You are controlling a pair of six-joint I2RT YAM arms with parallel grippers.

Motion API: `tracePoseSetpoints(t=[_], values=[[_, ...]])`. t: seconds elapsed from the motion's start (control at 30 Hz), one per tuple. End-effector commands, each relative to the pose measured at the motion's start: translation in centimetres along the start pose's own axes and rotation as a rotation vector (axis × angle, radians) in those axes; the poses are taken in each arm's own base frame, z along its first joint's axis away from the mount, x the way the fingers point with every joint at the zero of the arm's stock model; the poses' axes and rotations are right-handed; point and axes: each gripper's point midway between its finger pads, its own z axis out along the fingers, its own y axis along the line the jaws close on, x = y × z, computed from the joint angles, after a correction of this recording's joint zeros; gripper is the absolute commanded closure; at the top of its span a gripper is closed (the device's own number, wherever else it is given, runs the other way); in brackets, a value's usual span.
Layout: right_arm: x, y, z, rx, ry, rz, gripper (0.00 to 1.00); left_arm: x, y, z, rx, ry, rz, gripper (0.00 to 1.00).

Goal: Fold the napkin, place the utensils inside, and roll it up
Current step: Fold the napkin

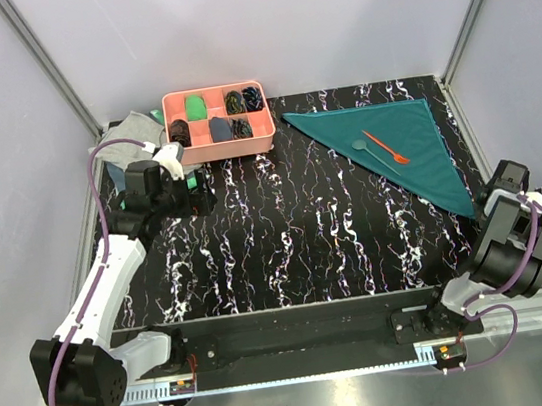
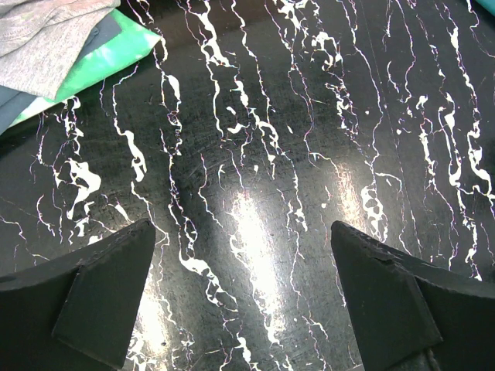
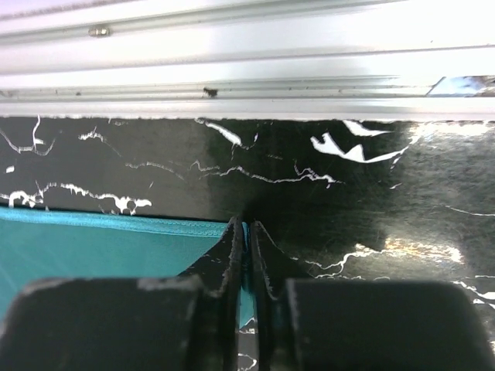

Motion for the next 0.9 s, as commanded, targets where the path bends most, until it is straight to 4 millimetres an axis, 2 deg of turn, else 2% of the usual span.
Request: tracePoseSetpoints(t=[0.0, 0.3, 0.47, 0.57, 0.7, 0.73, 0.8, 0.83, 0.87], values=[[0.4, -0.1, -0.4, -0.003, 0.032, -0.027, 0.94, -1.5, -0.7, -0.3, 0.023, -0.062, 0.013, 0.01], [-1.1, 1.2, -2.7, -0.086, -0.015, -0.036, 1.0, -1.5, -1.1, -0.4, 0.043, -0.063, 0.015, 0.01], [-0.2, 2.0, -2.6, -0.119, 0.036, -0.063, 1.0, -1.7, -1.4, -0.6, 0.049, -0.069, 0.017, 0.01], [0.4, 3.3, -2.7, -0.161, 0.053, -0.085, 1.0, -1.6, -1.5, -0.6, 0.057, -0.067, 0.02, 0.01], [1.4, 6.1, -3.4, -0.201, 0.032, -0.151, 1.0, -1.6, -1.5, -0.6, 0.056, -0.067, 0.02, 0.01], [2.2, 7.6, -3.9, -0.225, 0.037, -0.175, 1.0, -1.6, -1.5, -0.6, 0.053, -0.066, 0.02, 0.01], [2.9, 9.0, -4.2, -0.233, 0.028, -0.2, 1.0, -1.6, -1.4, -0.5, 0.05, -0.065, 0.023, 0.01], [4.0, 10.7, -4.6, -0.261, 0.033, -0.229, 1.0, -1.6, -1.4, -0.5, 0.048, -0.066, 0.023, 0.01], [4.5, 11.4, -4.8, -0.267, 0.031, -0.246, 1.0, -1.6, -1.3, -0.5, 0.047, -0.067, 0.023, 0.01]])
